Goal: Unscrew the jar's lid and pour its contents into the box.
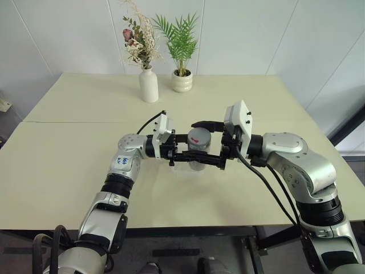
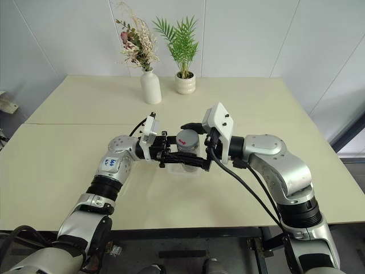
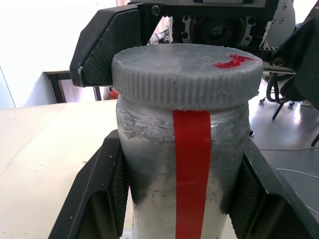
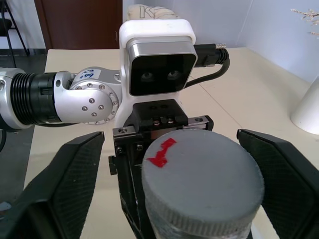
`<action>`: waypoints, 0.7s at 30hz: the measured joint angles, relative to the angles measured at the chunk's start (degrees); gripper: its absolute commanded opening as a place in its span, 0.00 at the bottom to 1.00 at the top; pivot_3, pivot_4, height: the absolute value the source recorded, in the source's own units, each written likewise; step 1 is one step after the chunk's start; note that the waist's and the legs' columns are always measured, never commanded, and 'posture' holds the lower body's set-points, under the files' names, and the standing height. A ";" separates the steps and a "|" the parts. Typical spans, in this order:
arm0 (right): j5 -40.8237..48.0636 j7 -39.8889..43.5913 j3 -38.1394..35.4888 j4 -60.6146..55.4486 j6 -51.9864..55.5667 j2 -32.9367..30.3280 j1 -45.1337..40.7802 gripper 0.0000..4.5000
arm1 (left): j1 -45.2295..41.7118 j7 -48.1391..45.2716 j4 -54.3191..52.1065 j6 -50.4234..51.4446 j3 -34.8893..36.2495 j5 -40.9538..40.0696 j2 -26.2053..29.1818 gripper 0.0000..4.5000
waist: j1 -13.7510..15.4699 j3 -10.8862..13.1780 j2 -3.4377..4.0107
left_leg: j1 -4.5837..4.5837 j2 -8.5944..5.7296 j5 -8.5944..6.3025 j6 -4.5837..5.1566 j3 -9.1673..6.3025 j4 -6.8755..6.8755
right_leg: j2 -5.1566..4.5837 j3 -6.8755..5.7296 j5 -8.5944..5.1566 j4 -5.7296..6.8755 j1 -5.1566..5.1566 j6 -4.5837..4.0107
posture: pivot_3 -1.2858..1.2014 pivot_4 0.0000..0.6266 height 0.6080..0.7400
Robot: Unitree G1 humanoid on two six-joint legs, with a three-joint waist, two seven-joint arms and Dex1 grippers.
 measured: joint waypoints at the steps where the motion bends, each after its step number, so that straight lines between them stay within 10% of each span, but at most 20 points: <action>1: -0.15 0.09 0.11 0.13 -0.04 0.00 -0.27 1.00 | 0.00 0.01 0.01 -0.07 0.06 0.00 0.01 0.48 | 0.00 0.00 0.00 | 0.00 0.00 0.00 0.00 0.00 0.00 | 0.01 0.00 0.00 0.00 0.00 0.00 | 0.52 0.24 1.00; 21: -2.41 -0.48 1.84 2.79 -1.21 1.08 -4.21 1.00 | 0.02 -0.58 0.03 -1.42 -0.15 0.28 -0.16 0.48 | 0.02 0.01 0.01 | 0.00 0.00 0.00 -0.01 0.00 0.01 | 0.00 0.00 0.00 0.04 -0.01 -0.01 | 0.52 0.24 1.00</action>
